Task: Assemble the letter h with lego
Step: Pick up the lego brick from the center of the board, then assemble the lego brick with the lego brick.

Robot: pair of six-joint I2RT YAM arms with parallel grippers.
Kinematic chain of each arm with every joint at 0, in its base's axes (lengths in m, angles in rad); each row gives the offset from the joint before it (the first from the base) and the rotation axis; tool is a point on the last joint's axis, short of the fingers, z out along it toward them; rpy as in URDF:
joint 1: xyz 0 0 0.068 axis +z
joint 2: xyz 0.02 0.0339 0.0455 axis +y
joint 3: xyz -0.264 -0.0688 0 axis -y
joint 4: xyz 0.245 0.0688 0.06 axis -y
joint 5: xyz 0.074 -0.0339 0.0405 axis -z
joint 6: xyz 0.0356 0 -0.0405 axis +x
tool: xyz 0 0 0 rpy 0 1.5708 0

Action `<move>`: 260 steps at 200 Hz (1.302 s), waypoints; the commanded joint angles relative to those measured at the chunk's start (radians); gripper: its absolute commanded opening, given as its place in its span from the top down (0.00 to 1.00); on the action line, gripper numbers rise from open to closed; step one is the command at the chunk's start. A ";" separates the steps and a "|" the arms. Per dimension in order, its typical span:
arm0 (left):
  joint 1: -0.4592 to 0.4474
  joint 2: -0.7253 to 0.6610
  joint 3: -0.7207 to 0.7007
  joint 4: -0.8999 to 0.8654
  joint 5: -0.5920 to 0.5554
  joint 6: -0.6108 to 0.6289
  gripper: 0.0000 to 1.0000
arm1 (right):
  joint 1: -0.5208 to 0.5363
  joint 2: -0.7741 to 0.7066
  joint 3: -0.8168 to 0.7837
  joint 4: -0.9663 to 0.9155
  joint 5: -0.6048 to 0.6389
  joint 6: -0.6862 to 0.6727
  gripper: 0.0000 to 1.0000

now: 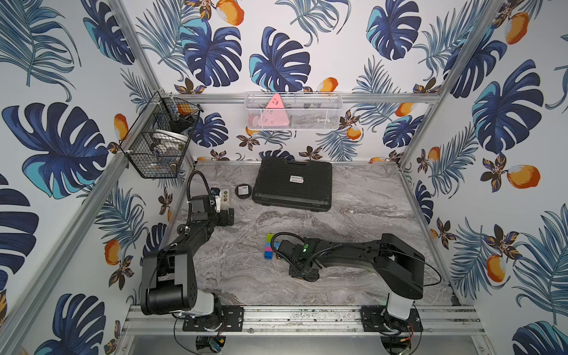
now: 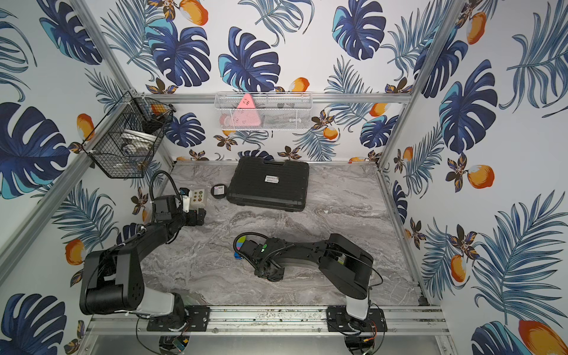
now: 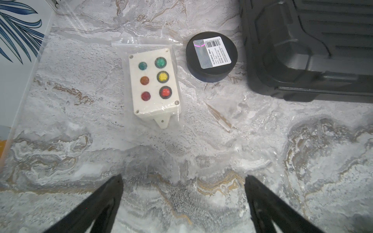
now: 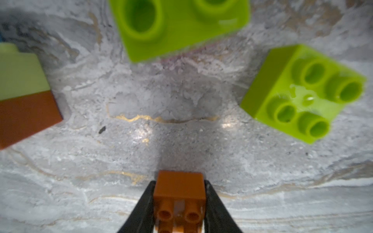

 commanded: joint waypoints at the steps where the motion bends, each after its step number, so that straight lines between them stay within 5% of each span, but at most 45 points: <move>1: 0.004 -0.002 0.001 0.030 -0.004 0.007 0.01 | 0.001 -0.038 0.009 -0.068 0.054 0.046 0.64; 46: 0.006 -0.007 -0.004 0.036 -0.004 0.002 0.01 | -0.029 -0.172 -0.015 -0.145 0.143 0.136 0.72; 115: 0.012 -0.006 -0.002 0.035 -0.002 -0.003 0.01 | -0.247 -0.278 -0.124 -0.088 0.132 0.199 0.72; 260: 0.042 -0.001 0.000 0.040 0.011 -0.026 0.01 | -0.246 -0.116 -0.035 -0.093 0.060 0.169 0.70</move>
